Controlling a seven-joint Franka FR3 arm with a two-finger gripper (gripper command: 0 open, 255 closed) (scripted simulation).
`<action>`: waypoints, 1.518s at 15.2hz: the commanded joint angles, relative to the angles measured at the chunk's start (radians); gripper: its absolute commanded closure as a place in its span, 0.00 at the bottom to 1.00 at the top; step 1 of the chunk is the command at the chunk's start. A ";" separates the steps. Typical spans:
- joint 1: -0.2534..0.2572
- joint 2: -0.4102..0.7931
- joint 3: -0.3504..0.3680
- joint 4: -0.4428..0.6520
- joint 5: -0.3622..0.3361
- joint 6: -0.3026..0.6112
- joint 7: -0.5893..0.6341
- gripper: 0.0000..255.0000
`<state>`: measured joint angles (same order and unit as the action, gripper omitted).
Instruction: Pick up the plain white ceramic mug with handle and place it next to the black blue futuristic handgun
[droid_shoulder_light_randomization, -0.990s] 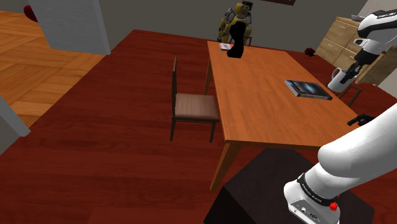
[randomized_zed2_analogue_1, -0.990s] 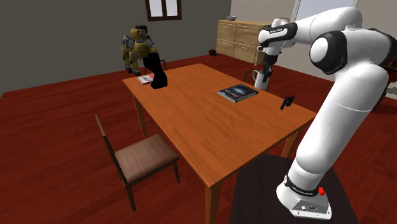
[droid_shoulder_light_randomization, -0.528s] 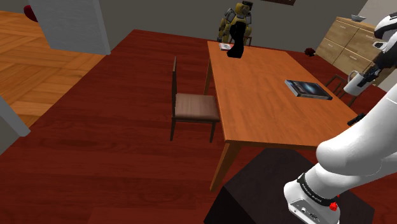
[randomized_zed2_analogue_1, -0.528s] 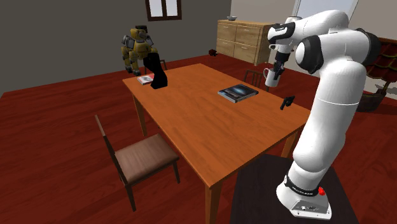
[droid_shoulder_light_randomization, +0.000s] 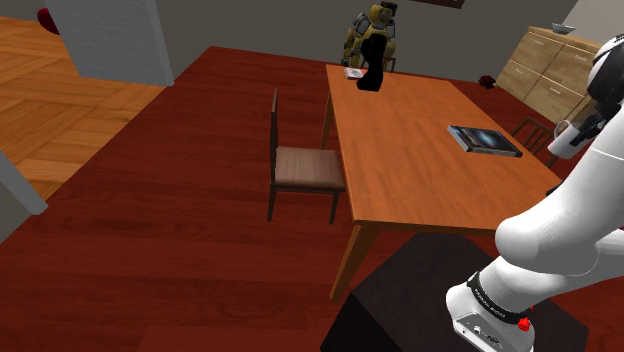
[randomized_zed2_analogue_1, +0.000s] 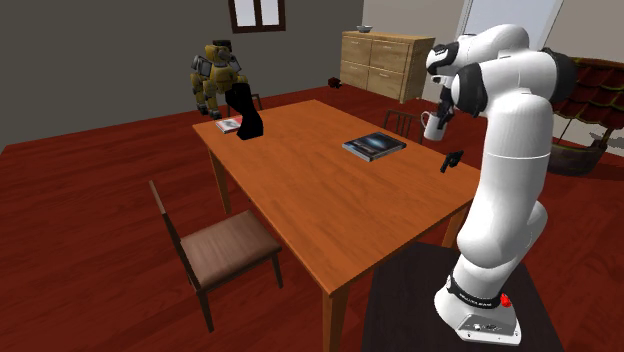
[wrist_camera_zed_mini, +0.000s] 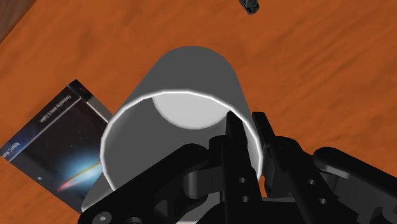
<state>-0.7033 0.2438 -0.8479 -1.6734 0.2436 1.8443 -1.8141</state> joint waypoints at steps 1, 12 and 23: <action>-0.001 0.004 0.001 -0.024 0.005 0.026 -0.007 1.00; -0.007 0.043 0.018 -0.131 0.046 0.158 -0.040 1.00; -0.030 0.109 0.049 -0.208 0.113 0.277 -0.088 1.00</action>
<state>-0.7295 0.3443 -0.8034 -1.8767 0.3484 2.1107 -1.8969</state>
